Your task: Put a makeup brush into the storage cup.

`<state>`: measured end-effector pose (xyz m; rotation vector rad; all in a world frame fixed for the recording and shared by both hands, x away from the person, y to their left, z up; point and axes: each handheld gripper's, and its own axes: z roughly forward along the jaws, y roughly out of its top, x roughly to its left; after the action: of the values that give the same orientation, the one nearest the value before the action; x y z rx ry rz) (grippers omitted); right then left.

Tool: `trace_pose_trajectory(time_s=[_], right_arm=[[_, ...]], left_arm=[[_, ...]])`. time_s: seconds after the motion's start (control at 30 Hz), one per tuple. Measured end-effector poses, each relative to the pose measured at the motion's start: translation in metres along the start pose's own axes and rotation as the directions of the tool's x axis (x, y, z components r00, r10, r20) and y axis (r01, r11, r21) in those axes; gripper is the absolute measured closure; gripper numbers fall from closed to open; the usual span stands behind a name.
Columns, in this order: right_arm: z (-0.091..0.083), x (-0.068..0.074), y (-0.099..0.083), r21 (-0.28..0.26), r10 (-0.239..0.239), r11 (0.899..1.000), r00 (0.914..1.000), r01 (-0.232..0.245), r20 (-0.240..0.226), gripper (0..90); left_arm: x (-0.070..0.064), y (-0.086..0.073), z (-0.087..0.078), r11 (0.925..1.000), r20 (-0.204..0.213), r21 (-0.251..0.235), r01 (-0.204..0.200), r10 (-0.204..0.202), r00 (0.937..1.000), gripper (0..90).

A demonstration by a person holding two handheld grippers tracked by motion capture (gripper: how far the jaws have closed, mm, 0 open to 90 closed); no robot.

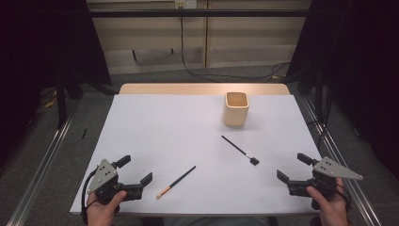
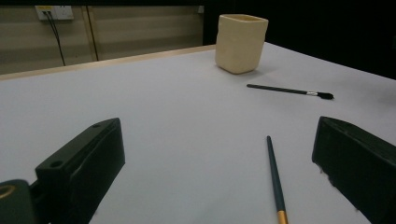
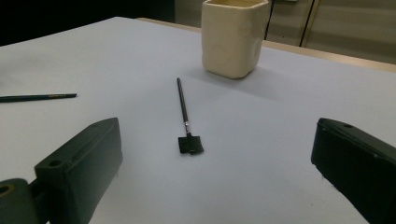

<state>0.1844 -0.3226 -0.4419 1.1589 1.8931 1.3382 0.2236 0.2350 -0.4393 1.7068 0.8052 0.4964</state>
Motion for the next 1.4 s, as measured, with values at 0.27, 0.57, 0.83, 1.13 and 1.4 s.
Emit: trace_pose_trajectory(time_s=[0.27,0.57,0.83,1.13,1.4], right_arm=[[0.002,-0.001,0.0,0.011,0.009,1.0,1.0,-0.009,0.002,0.9],[-0.001,0.0,0.001,-0.009,0.01,1.0,0.9999,-0.01,0.011,0.6],[-0.001,0.004,0.003,-0.032,0.01,0.999,0.9997,-0.01,-0.02,0.7],[-0.001,0.003,0.002,-0.041,0.031,0.999,0.9991,-0.032,-0.028,0.4],[-0.001,0.005,0.002,-0.046,0.041,0.998,0.998,-0.043,-0.048,0.4]], left_arm=[[-0.001,0.0,0.0,1.0,0.0,-0.002,-0.007,0.007,1.0,2.5],[-0.006,0.003,-0.003,0.9996,0.004,-0.026,-0.016,0.016,0.9999,2.2],[-0.013,0.014,0.003,0.9992,0.037,-0.031,-0.024,0.025,0.999,3.0],[-0.017,0.03,0.026,0.9987,0.081,-0.005,-0.05,0.05,0.9954,3.0],[-0.019,0.044,0.037,0.9968,0.096,-0.032,-0.073,0.075,0.9925,2.7]])
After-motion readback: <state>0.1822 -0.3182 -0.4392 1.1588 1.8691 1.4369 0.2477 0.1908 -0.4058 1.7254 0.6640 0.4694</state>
